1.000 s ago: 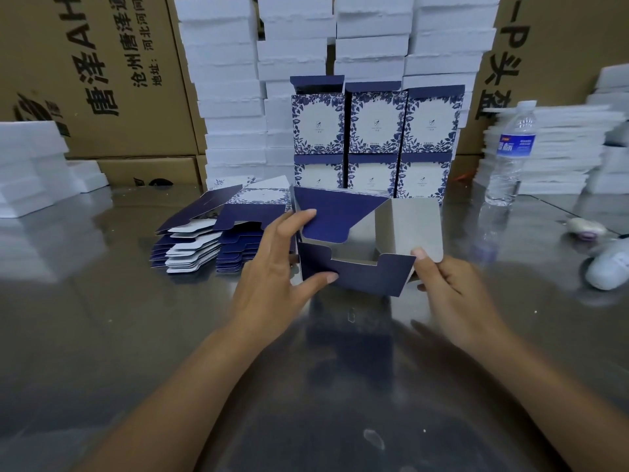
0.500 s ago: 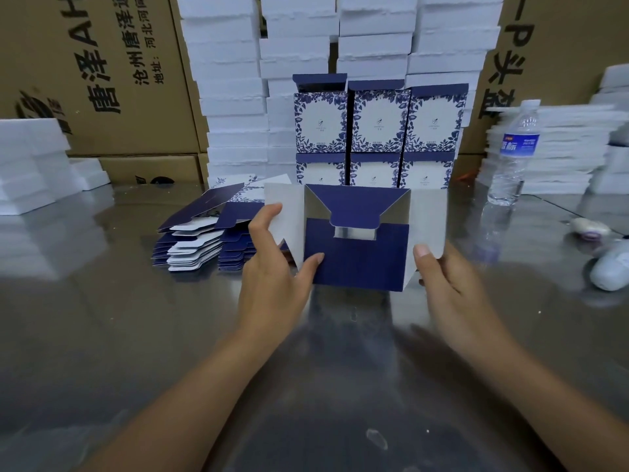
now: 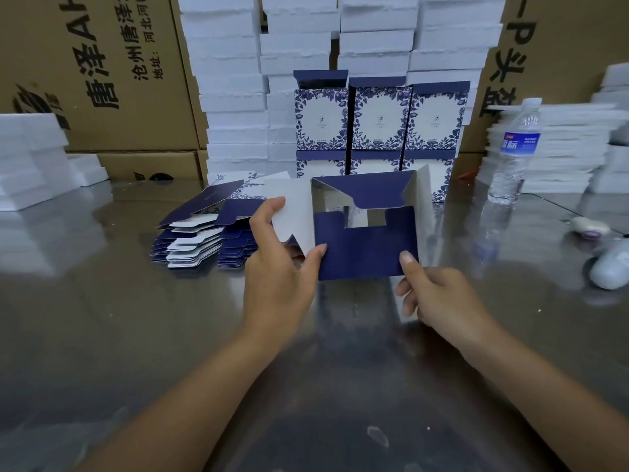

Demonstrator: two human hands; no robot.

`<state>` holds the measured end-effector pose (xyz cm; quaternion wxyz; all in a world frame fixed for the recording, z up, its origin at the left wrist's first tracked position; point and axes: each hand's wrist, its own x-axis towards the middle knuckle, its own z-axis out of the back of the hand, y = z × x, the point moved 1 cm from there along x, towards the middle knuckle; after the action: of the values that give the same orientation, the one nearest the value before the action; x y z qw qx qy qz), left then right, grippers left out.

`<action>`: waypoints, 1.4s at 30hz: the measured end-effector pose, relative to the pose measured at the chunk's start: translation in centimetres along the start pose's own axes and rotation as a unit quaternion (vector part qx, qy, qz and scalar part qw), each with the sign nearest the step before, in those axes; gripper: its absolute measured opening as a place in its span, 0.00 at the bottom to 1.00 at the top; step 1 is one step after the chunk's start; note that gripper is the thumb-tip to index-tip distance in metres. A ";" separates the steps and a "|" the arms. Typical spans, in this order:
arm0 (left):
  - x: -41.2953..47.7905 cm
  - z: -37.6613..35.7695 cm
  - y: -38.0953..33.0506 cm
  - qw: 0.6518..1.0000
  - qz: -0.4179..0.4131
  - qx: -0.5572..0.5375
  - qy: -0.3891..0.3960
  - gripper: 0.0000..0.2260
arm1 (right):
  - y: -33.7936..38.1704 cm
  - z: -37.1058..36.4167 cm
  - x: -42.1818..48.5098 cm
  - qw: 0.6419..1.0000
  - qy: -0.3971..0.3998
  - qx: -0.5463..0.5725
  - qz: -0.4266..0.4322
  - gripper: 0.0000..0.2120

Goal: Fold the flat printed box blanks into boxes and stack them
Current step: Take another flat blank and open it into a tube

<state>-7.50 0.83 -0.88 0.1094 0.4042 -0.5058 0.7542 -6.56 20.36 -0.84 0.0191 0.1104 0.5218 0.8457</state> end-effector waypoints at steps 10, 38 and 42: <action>-0.5 -0.4 -1.4 0.995 -0.048 -0.075 0.052 0.37 | 0.7 0.8 -0.3 0.949 0.049 0.264 -0.163 0.17; -1.9 -1.9 -2.5 0.829 0.418 -0.316 0.197 0.26 | 2.0 0.3 -1.3 0.934 0.110 0.313 -0.133 0.23; -1.6 -2.0 -2.6 0.829 0.426 -0.307 0.191 0.22 | 2.3 0.3 -1.4 0.925 0.121 0.336 -0.129 0.23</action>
<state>-5.96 4.17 -0.63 -0.0100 -0.0579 -0.8021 0.5943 -4.96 19.34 1.10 0.0263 -0.0614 0.7836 0.6176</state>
